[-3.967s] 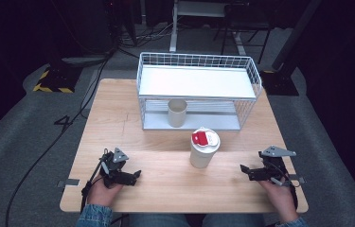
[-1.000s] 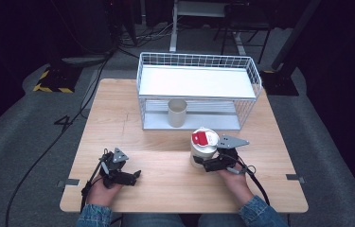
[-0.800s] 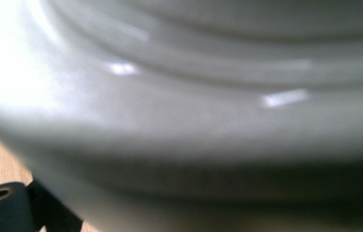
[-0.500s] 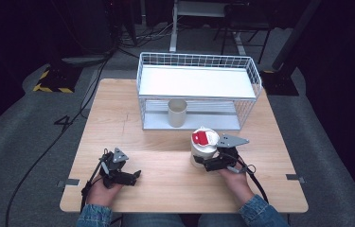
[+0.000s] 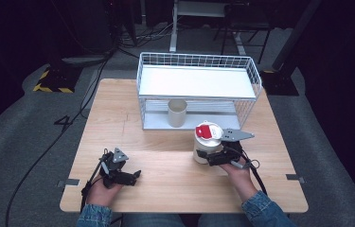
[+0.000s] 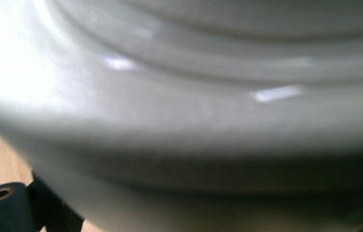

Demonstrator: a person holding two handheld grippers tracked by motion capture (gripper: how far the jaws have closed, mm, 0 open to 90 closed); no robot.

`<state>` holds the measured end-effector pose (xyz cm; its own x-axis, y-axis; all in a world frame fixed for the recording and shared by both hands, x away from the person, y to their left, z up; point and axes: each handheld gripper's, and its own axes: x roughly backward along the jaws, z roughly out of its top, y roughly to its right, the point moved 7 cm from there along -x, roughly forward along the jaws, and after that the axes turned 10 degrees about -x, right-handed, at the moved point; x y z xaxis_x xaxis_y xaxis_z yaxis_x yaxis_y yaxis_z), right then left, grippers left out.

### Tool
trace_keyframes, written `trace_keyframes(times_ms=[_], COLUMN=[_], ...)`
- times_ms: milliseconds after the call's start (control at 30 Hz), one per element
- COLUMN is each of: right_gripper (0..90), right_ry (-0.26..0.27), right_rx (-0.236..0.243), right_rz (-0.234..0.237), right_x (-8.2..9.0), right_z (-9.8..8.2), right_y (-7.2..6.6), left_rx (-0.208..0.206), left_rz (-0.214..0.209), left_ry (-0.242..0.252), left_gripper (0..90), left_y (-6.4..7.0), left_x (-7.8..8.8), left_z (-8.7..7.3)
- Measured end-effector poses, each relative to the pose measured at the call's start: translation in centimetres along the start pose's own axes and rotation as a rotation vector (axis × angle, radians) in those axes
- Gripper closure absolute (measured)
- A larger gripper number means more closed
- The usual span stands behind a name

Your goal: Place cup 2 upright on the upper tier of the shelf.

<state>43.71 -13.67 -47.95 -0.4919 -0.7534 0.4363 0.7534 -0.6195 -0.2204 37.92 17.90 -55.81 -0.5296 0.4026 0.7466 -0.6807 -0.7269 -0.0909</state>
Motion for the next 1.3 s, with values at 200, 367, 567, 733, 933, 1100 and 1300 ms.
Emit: trace_keyframes(times_ms=[200, 367, 567, 733, 933, 1100, 1300], right_gripper=[9.7, 9.7, 9.7, 9.7, 9.7, 9.7, 9.7], right_ry=[0.013, 0.022, 0.021, 0.027, 0.032, 0.038, 0.047], right_rx=[0.02, 0.03, 0.038, 0.031, 0.041, 0.049, 0.04], right_rz=[-0.008, -0.009, -0.007, -0.002, 0.0, 0.005, 0.01], right_x=[0.6, 1.2, 1.6, 2.0, 2.6, 3.1, 3.5], right_z=[1.3, 2.4, 3.4, 4.2, 5.5, 6.7, 8.0], right_y=[0.0, -0.1, -0.3, -0.4, -0.5, -0.8, -0.9], left_rx=[0.0, 0.0, 0.0, 0.0, 0.0, 0.001, 0.0], left_rz=[0.0, 0.0, 0.0, 0.0, 0.0, 0.0, 0.0], left_ry=[0.0, 0.0, 0.0, 0.0, 0.0, -0.001, -0.002], left_gripper=[0.5, 0.5, 0.4, 0.5, 0.5, 0.5, 0.5], left_y=[0.0, 0.0, 0.0, 0.0, 0.0, 0.0, 0.0], left_x=[0.0, 0.0, 0.0, 0.0, 0.0, 0.0, 0.0], left_z=[0.0, 0.0, 0.0, 0.0, 0.0, 0.0, 0.0])
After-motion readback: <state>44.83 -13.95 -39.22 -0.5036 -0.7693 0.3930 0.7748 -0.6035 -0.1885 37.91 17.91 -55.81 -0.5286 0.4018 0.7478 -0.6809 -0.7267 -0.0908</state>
